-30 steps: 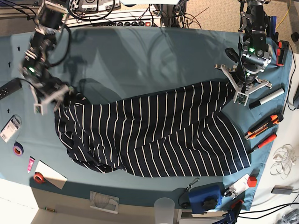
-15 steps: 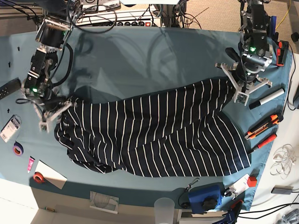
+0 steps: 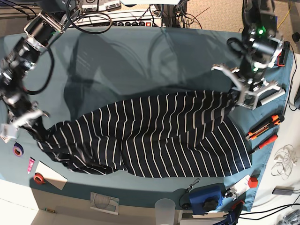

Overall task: Layout the t-shirt on the table in an organized manner, then fold the t-shirt properly
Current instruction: 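Lift the shirt edge with both grippers and swing it up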

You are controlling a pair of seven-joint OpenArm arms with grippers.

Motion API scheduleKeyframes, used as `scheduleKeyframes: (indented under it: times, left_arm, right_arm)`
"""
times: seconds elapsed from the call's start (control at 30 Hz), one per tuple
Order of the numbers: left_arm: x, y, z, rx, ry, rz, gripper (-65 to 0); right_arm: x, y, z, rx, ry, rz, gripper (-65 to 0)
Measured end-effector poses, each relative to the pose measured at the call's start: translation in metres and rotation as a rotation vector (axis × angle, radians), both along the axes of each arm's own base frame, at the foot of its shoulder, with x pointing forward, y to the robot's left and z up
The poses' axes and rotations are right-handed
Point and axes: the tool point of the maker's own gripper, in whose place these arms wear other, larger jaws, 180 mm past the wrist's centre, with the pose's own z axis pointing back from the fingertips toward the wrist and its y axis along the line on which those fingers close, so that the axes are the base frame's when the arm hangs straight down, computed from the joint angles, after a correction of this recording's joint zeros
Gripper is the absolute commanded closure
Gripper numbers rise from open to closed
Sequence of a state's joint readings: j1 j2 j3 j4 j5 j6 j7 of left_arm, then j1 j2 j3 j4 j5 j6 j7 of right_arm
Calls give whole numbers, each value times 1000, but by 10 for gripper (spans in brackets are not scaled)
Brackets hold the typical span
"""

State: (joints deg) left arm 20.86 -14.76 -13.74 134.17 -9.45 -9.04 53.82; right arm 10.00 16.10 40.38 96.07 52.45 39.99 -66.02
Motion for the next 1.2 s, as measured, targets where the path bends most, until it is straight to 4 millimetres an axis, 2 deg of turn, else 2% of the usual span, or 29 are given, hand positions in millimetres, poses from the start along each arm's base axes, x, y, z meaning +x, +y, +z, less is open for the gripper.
scheduleKeyframes:
  times: [0.1, 0.23, 0.33, 0.43, 0.6, 0.77, 0.97, 1.1, 1.2]
  left_arm:
    - [-15, 20, -9, 10, 44, 55, 0]
    - [-26, 38, -10, -44, 55, 124, 0]
    - [-38, 43, -13, -101, 71, 138, 0]
    - [-39, 45, -6, -179, 37, 154, 0]
    - [-34, 65, 22, -247, -106, 203, 0]
    - [-16, 68, 60, -283, -261, 143, 0]
    - [10, 77, 105, -295, -443, 145, 0]
    - [26, 78, 138, -302, -565, 132, 0]
    - [35, 78, 161, -305, -643, 116, 0]
  right_arm:
    - [-16, -13, 10, 88, -29, -13, 0]
    - [-39, -32, 29, 185, -118, -40, 0]
    - [-61, -44, 32, 182, -134, -80, 0]
    - [-79, -43, 39, 115, -131, -94, 0]
    - [-89, -18, 85, -67, -232, -58, 0]
    - [-92, -1, 127, -193, -362, -63, 0]
    - [-84, -3, 175, -201, -542, -100, 0]
    - [-77, 6, 204, -200, -649, -77, 0]
    - [-63, 17, 225, -224, -709, -63, 0]
